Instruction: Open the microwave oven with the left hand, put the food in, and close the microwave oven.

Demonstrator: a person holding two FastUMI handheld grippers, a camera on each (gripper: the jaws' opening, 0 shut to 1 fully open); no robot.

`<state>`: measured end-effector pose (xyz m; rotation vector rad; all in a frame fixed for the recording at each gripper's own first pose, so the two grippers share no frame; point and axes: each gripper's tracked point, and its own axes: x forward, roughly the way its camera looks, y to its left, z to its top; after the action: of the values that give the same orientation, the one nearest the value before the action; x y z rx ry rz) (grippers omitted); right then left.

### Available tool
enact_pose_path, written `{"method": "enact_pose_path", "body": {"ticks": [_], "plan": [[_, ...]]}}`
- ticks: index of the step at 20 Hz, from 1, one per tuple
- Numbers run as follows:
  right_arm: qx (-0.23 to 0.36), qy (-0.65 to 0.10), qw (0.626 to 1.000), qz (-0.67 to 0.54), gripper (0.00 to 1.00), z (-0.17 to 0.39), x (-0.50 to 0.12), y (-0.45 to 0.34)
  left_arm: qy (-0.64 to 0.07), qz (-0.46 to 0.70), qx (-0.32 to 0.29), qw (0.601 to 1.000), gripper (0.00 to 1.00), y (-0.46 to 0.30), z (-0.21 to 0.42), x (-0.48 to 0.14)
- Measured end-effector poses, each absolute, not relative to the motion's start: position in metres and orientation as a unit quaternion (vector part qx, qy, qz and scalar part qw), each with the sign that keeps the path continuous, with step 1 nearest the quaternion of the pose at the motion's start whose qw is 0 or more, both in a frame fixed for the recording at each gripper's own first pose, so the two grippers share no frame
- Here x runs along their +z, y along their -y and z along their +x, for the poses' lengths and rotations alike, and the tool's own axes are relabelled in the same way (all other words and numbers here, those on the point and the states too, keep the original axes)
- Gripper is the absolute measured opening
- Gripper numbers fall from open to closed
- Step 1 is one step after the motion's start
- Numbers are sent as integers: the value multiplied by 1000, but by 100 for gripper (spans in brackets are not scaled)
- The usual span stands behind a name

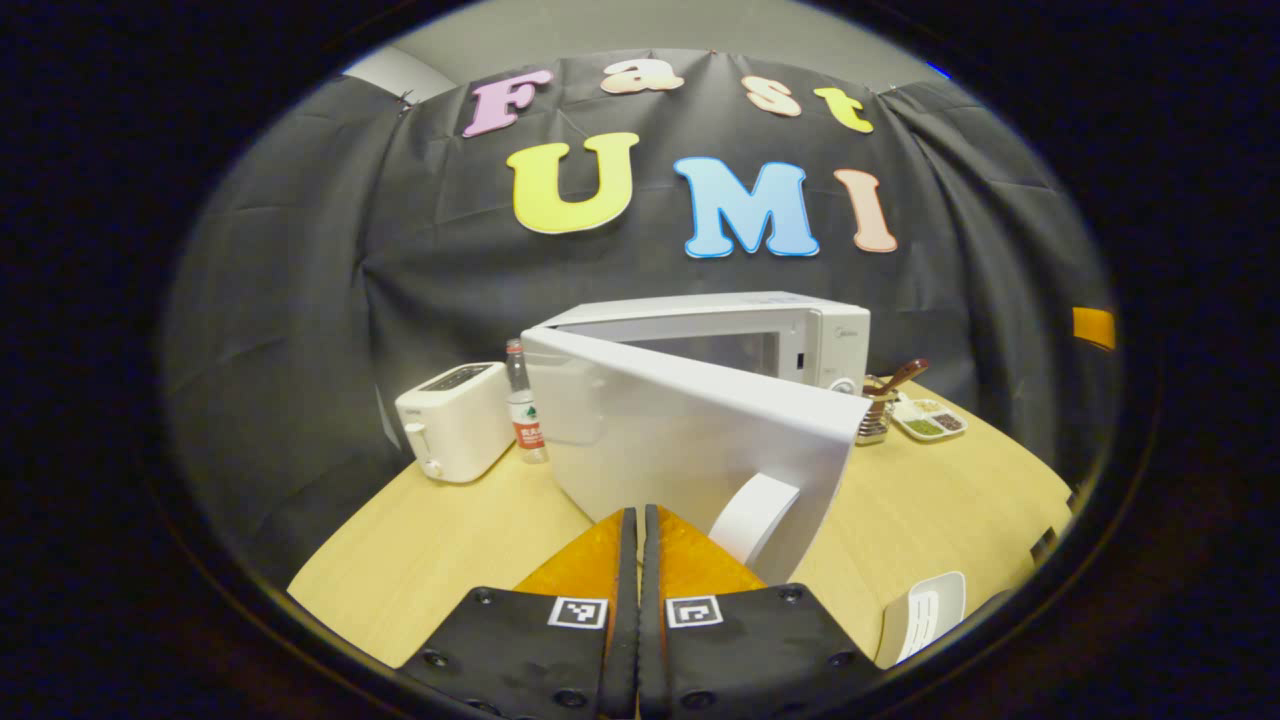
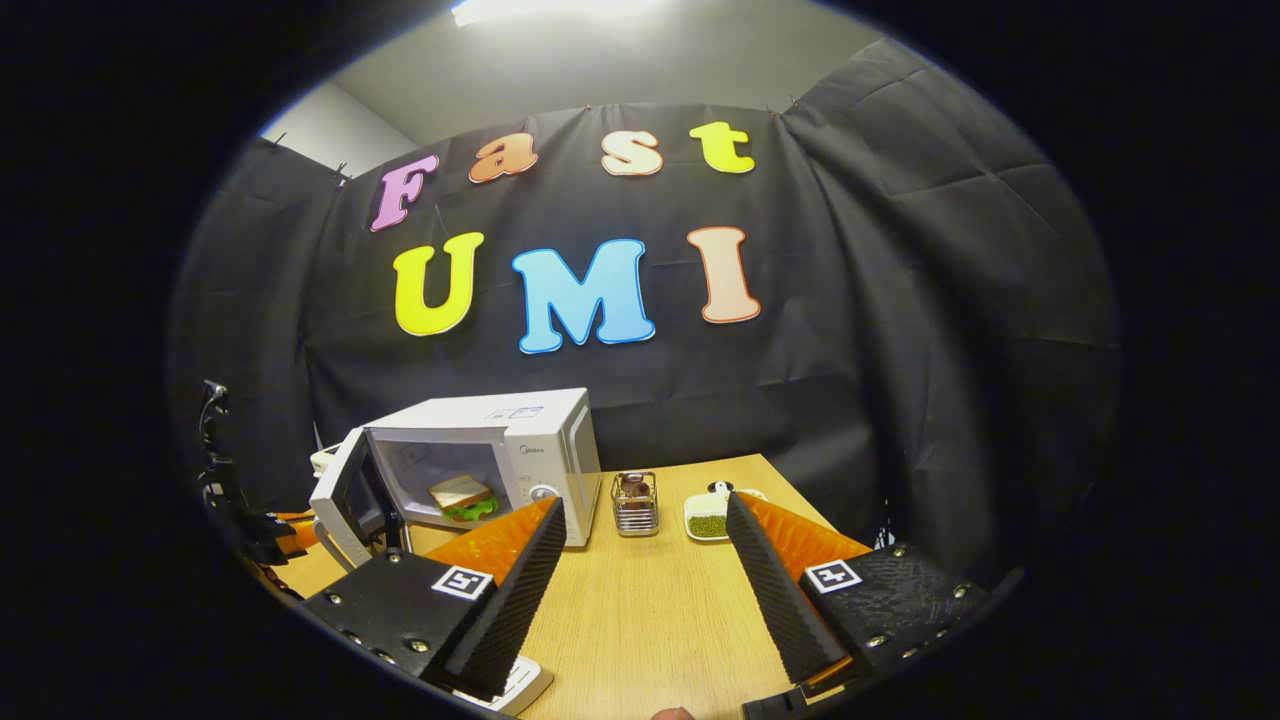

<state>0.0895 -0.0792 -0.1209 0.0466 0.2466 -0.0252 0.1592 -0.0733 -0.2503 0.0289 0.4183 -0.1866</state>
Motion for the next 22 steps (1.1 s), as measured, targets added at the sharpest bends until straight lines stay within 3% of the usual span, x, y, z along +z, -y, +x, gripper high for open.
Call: {"method": "enact_pose_path", "body": {"ticks": [15, 22], "plan": [[-74, -131, 989, 6, 98, 91, -123, 50, -179, -17, -246, 952, 5, 165, 252, -231], [-122, -136, 983, 3, 98, 87, -124, 52, -171, -26, -276, 946, 7, 190, 299, -236]]}}
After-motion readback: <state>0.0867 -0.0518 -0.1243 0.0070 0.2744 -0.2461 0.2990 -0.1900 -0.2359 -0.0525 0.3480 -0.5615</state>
